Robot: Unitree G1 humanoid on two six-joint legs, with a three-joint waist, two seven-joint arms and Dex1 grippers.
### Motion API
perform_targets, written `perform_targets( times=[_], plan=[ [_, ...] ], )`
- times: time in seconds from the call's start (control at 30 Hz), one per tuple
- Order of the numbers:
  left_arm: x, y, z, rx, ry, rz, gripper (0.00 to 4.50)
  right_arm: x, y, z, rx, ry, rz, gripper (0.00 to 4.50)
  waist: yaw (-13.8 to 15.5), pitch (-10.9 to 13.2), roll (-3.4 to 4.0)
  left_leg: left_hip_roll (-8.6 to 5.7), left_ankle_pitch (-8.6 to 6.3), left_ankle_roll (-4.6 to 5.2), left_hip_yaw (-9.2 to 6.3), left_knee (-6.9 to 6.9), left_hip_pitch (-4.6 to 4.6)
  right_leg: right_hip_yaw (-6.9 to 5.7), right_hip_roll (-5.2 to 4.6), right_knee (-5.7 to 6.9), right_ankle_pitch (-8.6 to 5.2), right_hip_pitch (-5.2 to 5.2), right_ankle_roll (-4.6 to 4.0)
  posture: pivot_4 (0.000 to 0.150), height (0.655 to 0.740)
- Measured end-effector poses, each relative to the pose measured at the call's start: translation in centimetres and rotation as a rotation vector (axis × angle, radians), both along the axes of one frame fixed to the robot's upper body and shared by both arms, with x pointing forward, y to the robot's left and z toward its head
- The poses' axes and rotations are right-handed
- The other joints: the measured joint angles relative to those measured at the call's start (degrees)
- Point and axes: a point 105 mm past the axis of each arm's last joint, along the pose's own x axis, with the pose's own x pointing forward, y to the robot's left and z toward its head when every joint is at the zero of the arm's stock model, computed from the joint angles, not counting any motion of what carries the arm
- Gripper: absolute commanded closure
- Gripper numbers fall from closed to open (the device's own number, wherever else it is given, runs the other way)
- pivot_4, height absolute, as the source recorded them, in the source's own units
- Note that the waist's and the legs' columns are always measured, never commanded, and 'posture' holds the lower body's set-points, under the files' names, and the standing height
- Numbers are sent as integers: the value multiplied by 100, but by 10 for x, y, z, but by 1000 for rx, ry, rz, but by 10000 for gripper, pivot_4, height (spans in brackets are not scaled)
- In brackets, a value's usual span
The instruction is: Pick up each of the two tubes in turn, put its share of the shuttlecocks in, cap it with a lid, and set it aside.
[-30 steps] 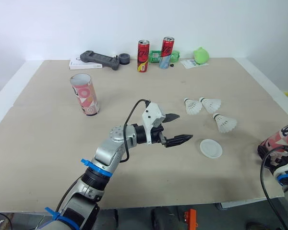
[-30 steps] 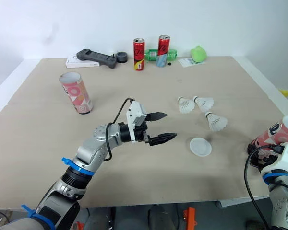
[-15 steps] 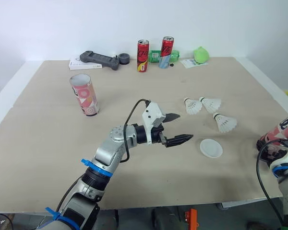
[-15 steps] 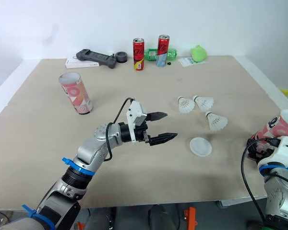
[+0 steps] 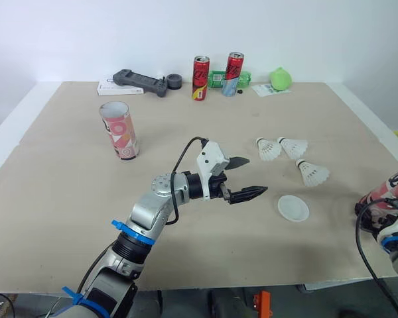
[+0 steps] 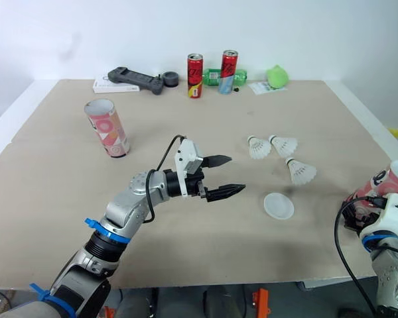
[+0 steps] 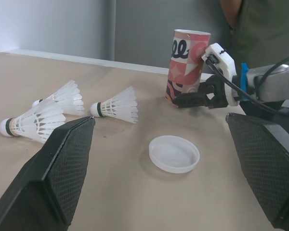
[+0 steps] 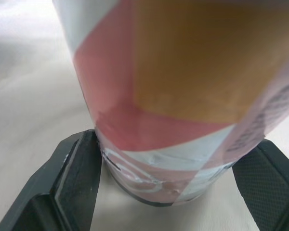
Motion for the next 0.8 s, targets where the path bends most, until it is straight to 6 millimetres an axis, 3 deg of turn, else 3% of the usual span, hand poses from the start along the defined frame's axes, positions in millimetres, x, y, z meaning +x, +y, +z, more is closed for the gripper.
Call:
perform_targets(
  times=[0.3,0.8],
  plan=[
    [-1,-1,0,-2,1,-4,0,-5,2,1,-6,-51,4,2740,-2,1,2,0,-2,0,0,0,0,-1,0,0,-2,-1,0,1500,7400],
    [-1,-1,0,0,2,-7,0,-20,7,-6,34,123,62,2740,0,0,-12,1,-6,0,-4,0,1,-4,1,0,-8,0,-5,1500,7400]
  ],
)
